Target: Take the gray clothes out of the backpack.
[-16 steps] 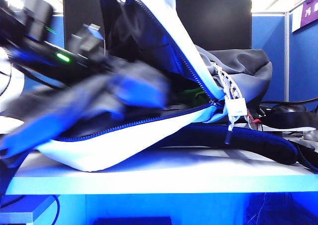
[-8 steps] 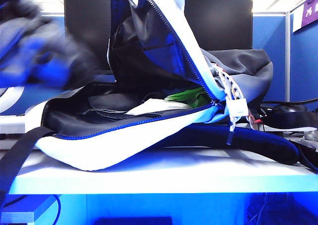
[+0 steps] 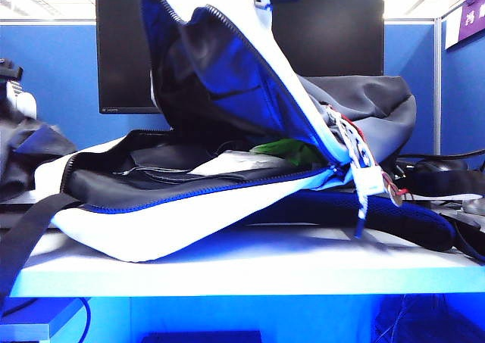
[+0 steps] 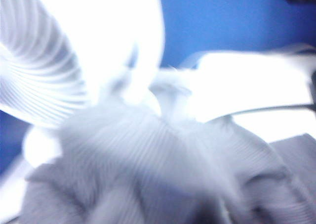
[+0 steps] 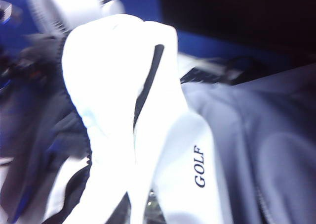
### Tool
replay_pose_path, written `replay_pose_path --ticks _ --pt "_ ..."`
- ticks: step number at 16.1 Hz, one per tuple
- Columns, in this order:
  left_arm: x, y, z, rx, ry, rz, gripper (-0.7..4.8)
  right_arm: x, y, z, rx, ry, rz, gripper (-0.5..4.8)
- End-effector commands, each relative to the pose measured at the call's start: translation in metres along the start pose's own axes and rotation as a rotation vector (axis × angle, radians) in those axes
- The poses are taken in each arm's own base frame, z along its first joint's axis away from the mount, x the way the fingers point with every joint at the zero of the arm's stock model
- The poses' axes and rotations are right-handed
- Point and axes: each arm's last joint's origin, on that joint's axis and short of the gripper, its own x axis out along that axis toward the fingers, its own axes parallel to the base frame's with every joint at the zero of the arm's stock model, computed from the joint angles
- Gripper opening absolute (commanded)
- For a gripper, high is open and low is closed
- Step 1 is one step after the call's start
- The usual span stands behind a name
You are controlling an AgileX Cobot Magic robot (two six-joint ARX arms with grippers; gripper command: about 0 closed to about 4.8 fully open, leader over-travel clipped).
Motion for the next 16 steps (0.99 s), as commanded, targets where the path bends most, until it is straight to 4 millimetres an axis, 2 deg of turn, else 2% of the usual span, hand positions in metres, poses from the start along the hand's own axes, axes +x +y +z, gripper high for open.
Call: replay_pose_path --ticks 1,3,4,5,6,8,9,10,11,12,13,14,15,16 --pt "-0.005 -0.001 0.012 -0.015 -0.080 -0.073 3.51 -0.004 0.002 0.009 -0.001 -0.049 0.028 2.49" --pt "-0.014 -0.008 0.019 -0.097 -0.104 -0.398 3.50 -0.007 0.002 0.014 -0.004 -0.078 0.030 2.81" --pt "-0.019 -0.010 0.023 -0.137 -0.111 -0.529 3.50 -0.011 0.003 0.017 -0.005 -0.093 0.028 2.81" --pt "-0.029 -0.013 0.029 -0.160 -0.125 -0.711 2.76 -0.021 0.002 0.024 -0.007 -0.121 0.019 2.79" --pt "-0.038 -0.013 0.036 -0.160 -0.149 -0.816 0.46 -0.031 0.001 0.031 -0.006 -0.146 -0.013 2.70" --pt "-0.060 -0.009 0.054 -0.155 -0.214 -0.863 -0.06 -0.056 -0.003 0.044 -0.002 -0.191 -0.097 2.50" --pt "-0.076 -0.003 0.066 -0.114 -0.280 -0.773 -0.03 -0.072 -0.005 0.051 -0.001 -0.218 -0.123 2.50" --pt "-0.093 0.009 0.078 -0.095 -0.337 -0.558 2.03 -0.091 -0.009 0.058 -0.001 -0.242 -0.148 2.51" --pt "-0.102 0.015 0.081 -0.112 -0.338 -0.453 3.72 -0.100 -0.009 0.059 0.000 -0.239 -0.150 2.52" --pt "-0.110 0.022 0.081 -0.120 -0.316 -0.413 4.00 -0.108 -0.008 0.059 0.001 -0.225 -0.151 2.52" --pt "-0.118 0.027 0.080 -0.113 -0.286 -0.435 3.71 -0.115 -0.006 0.059 0.003 -0.207 -0.150 2.52" --pt "-0.127 0.028 0.079 -0.100 -0.263 -0.499 1.78 -0.123 -0.005 0.057 0.005 -0.183 -0.151 2.51" --pt "-0.140 0.027 0.080 -0.066 -0.262 -0.570 0.03 -0.133 -0.003 0.055 0.006 -0.158 -0.153 2.11" --pt "-0.152 0.027 0.082 -0.048 -0.278 -0.620 -0.06 -0.144 -0.002 0.054 0.008 -0.142 -0.154 1.46"
